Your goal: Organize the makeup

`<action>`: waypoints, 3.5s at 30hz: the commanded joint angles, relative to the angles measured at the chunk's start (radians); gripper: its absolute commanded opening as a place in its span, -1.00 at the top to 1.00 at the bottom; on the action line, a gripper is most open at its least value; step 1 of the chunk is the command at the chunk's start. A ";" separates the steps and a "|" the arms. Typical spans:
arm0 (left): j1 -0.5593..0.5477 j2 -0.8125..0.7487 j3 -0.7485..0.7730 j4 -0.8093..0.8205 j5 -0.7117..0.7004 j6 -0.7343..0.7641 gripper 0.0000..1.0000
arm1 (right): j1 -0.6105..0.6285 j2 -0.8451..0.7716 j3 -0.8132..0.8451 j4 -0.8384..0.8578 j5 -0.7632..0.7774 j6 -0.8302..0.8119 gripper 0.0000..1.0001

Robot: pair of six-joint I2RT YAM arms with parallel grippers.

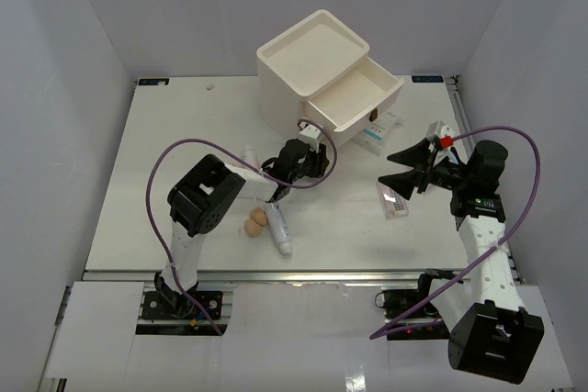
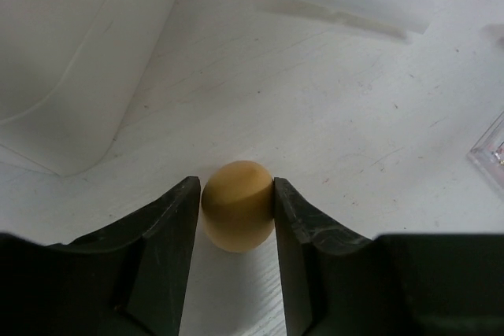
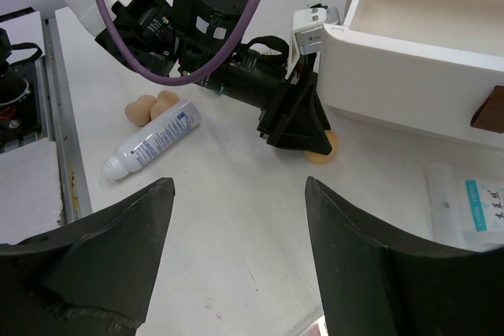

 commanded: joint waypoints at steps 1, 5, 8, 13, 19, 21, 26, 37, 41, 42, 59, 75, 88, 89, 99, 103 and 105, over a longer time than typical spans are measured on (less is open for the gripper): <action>-0.002 -0.026 -0.006 -0.014 -0.013 -0.017 0.15 | -0.006 0.000 0.000 0.047 -0.018 0.013 -0.47; -0.002 -0.065 -0.048 -0.007 -0.032 -0.024 0.61 | -0.007 0.001 -0.002 0.046 -0.018 0.013 -0.47; -0.002 -0.129 -0.100 -0.003 -0.041 -0.022 0.77 | -0.010 0.000 -0.003 0.047 -0.018 0.014 -0.47; -0.002 -0.302 -0.199 -0.022 -0.042 -0.024 0.93 | -0.012 -0.004 -0.002 0.046 -0.018 0.018 -0.48; -0.002 -0.569 -0.285 -0.080 0.000 -0.079 0.98 | -0.014 -0.004 -0.002 0.046 -0.017 0.020 -0.48; -0.002 -0.648 -0.291 -0.106 0.007 -0.089 0.98 | -0.014 -0.003 -0.002 0.047 -0.017 0.021 -0.48; -0.002 -0.771 -0.233 -0.141 0.033 -0.070 0.96 | -0.015 -0.003 -0.002 0.044 -0.010 0.021 -0.48; -0.001 -0.379 0.296 -0.277 0.069 0.009 0.84 | -0.017 -0.003 -0.008 0.046 -0.003 0.019 -0.48; -0.002 -0.214 0.486 -0.349 0.069 0.025 0.64 | -0.020 -0.003 -0.008 0.044 -0.005 0.019 -0.49; -0.002 -0.181 0.528 -0.366 0.069 0.028 0.58 | -0.020 -0.003 -0.009 0.045 -0.007 0.019 -0.49; -0.002 -0.262 0.623 -0.460 0.104 0.022 -0.50 | -0.006 0.008 -0.020 0.016 -0.138 -0.051 -0.55; 0.250 -1.099 -0.307 -0.492 -0.096 0.159 -0.59 | 0.846 0.380 0.331 -0.545 0.483 -0.726 -0.59; 0.262 -1.456 -0.440 -0.452 -0.470 0.268 -0.58 | 1.115 0.946 0.748 -0.403 0.702 -0.102 -0.32; 0.264 -1.473 -0.445 -0.448 -0.488 0.272 -0.58 | 1.127 0.974 0.773 -0.404 0.715 -0.077 -0.28; 0.279 -1.596 -0.493 -0.392 -0.548 0.292 -0.57 | 1.161 1.129 0.889 -0.401 0.888 -0.017 -0.26; 0.279 -1.654 -0.519 -0.365 -0.547 0.304 -0.55 | 1.168 1.163 0.917 -0.409 0.922 -0.029 -0.25; 0.279 -1.669 -0.527 -0.357 -0.546 0.309 -0.53 | 1.177 1.183 0.926 -0.415 0.944 -0.035 -0.24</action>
